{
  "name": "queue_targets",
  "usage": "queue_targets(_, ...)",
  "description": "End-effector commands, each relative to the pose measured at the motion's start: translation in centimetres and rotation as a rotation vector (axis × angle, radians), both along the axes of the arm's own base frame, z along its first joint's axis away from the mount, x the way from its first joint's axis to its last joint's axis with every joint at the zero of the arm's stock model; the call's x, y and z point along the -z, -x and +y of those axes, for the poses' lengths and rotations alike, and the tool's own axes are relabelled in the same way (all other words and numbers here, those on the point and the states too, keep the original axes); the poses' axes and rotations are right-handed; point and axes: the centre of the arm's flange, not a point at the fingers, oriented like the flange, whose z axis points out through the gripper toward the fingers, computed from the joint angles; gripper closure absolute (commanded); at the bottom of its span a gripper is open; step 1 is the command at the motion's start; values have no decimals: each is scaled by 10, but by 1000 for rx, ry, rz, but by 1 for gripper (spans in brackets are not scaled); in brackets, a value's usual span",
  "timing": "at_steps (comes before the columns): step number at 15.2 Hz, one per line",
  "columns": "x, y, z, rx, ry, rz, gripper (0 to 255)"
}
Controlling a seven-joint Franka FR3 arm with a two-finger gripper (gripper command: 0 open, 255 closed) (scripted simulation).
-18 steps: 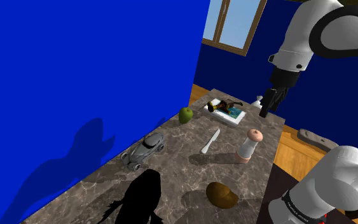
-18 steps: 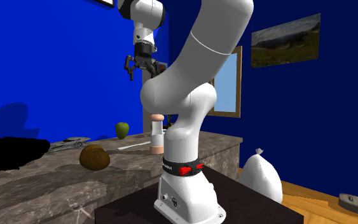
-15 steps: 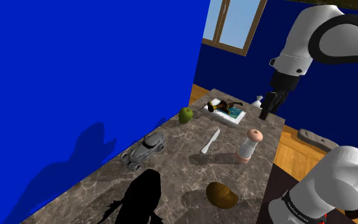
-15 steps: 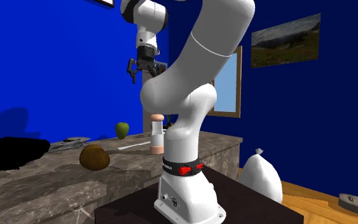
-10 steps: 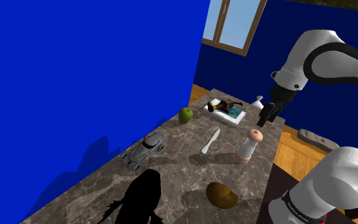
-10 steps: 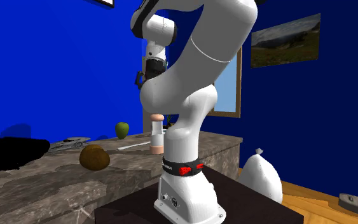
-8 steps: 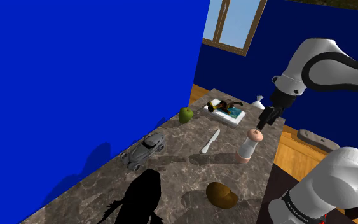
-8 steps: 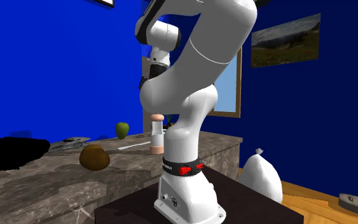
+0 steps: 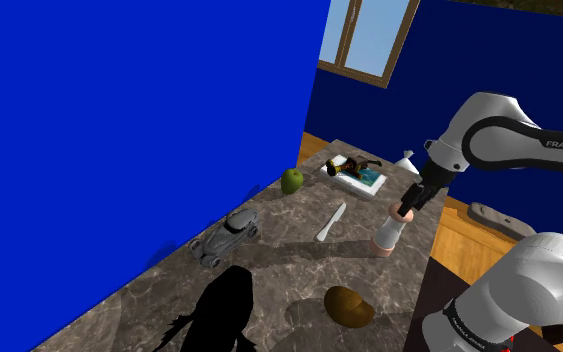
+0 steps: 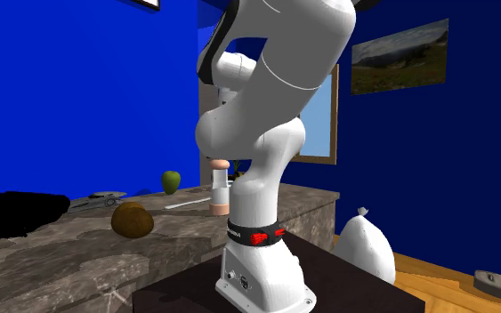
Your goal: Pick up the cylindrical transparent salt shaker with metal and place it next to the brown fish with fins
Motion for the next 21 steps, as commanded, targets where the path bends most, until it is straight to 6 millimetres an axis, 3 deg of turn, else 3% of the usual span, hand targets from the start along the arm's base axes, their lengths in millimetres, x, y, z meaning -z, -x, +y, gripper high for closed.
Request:
queue_targets(1, 11, 1, 2, 0, 0, -1, 0)
queue_targets(2, 19, 0, 3, 0, 0, -1, 0)
queue_targets(10, 19, 0, 3, 0, 0, -1, 0)
queue_targets(11, 19, 0, 3, 0, 0, -1, 255)
queue_targets(21, 14, 0, 3, 0, 0, -1, 255)
